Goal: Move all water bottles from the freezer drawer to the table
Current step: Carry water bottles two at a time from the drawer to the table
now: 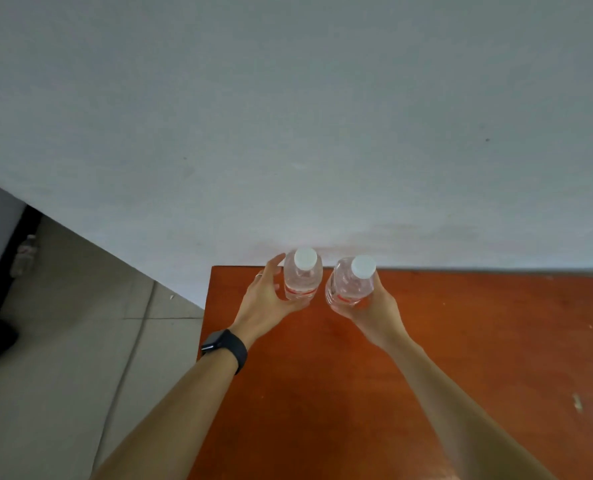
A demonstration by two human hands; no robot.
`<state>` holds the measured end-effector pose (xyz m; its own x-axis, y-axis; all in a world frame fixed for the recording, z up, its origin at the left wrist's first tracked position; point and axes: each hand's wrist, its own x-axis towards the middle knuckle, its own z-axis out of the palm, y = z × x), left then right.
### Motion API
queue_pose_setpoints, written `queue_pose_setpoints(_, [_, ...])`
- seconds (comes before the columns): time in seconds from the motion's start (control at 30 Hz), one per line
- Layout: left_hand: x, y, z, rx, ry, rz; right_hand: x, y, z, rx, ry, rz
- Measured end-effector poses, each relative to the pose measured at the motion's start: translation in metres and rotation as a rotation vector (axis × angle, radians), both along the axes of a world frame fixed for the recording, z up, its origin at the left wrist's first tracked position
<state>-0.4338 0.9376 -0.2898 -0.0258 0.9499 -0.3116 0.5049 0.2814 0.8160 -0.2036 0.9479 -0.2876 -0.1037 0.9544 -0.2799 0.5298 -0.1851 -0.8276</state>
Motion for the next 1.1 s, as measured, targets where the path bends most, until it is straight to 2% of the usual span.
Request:
queue_pose_setpoints(0.27, [0.002, 0.011, -0.024, -0.022, -0.047, -0.071, -0.021, 0.013, -0.022, 0.005, 0.018, -0.066])
queue_pose_setpoints(1.0, [0.004, 0.017, -0.026, -0.06, -0.03, -0.014, -0.036, 0.023, -0.022, -0.074, -0.076, -0.001])
queue_pose_setpoints(1.1, [0.01, 0.009, -0.02, -0.12, -0.087, 0.043, -0.029, 0.01, -0.017, -0.144, -0.095, -0.046])
